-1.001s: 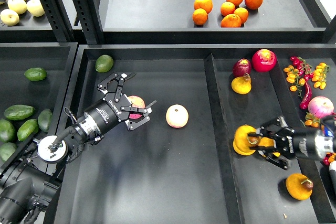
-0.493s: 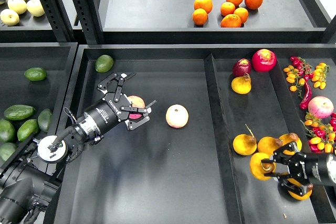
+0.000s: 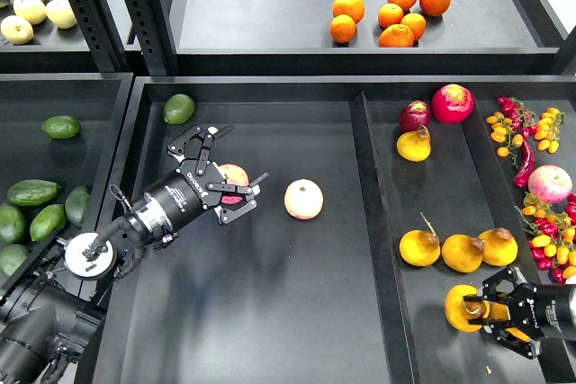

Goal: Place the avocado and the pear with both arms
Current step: 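Lower the pear into the pear bin and open the right gripper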

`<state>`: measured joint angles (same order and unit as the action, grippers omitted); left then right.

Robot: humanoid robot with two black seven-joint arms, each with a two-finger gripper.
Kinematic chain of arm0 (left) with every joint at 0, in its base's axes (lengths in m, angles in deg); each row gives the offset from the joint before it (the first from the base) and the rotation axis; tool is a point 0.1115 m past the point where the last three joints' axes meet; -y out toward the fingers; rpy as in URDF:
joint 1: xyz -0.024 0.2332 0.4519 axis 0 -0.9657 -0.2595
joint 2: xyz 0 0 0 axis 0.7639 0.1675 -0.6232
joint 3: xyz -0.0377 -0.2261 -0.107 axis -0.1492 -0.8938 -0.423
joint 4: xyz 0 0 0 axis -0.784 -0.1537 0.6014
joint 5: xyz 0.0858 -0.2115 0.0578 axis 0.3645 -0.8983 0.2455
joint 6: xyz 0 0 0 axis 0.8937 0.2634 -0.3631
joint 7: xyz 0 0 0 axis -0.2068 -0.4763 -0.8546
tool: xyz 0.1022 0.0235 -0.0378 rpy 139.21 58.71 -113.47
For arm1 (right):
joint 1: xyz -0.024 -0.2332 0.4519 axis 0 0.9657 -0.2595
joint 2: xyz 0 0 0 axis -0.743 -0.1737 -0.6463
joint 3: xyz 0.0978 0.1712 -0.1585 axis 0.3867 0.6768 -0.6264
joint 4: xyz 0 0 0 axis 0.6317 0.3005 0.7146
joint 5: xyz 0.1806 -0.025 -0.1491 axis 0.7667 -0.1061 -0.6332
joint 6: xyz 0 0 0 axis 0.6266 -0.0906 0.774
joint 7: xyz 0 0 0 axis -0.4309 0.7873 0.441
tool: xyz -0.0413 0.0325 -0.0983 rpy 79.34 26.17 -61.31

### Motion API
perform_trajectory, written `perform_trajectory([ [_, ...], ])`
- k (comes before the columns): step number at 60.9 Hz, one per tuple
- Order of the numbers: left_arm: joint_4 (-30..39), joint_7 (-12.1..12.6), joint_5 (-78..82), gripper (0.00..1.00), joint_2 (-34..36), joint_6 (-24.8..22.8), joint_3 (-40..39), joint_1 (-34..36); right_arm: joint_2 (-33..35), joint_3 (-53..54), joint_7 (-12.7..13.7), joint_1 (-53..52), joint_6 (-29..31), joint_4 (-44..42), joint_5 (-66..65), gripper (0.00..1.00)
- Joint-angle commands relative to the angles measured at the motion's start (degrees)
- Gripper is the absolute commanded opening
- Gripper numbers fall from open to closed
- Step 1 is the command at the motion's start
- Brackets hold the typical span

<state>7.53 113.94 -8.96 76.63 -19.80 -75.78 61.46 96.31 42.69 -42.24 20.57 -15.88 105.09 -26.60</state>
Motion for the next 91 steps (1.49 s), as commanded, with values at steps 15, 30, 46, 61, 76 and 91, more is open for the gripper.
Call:
perform_trajectory([
  [15,0.0,0.0,0.0,0.99,0.0,0.0,0.0,0.0,-3.5,0.0,0.0,0.8,0.0,-4.4,-0.4,0.11],
  [30,0.0,0.0,0.0,0.99,0.0,0.0,0.0,0.0,-5.7,0.6,0.0,0.8,0.0,-7.4,-0.8,0.3],
  [46,0.0,0.0,0.0,0.99,0.0,0.0,0.0,0.0,-6.2,0.9,0.0,0.8,0.0,-7.6,-1.2,0.6],
  [61,0.0,0.0,0.0,0.99,0.0,0.0,-0.1,0.0,-6.2,0.7,0.0,0.9,0.0,-7.3,-1.1,0.76],
  [76,0.0,0.0,0.0,0.99,0.0,0.0,-0.1,0.0,-6.0,1.2,0.0,0.5,0.0,-5.6,-0.4,0.91],
  [91,-0.1,0.0,0.0,0.99,0.0,0.0,-0.1,0.0,-5.3,3.9,0.0,0.2,0.0,-4.3,0.7,0.93],
])
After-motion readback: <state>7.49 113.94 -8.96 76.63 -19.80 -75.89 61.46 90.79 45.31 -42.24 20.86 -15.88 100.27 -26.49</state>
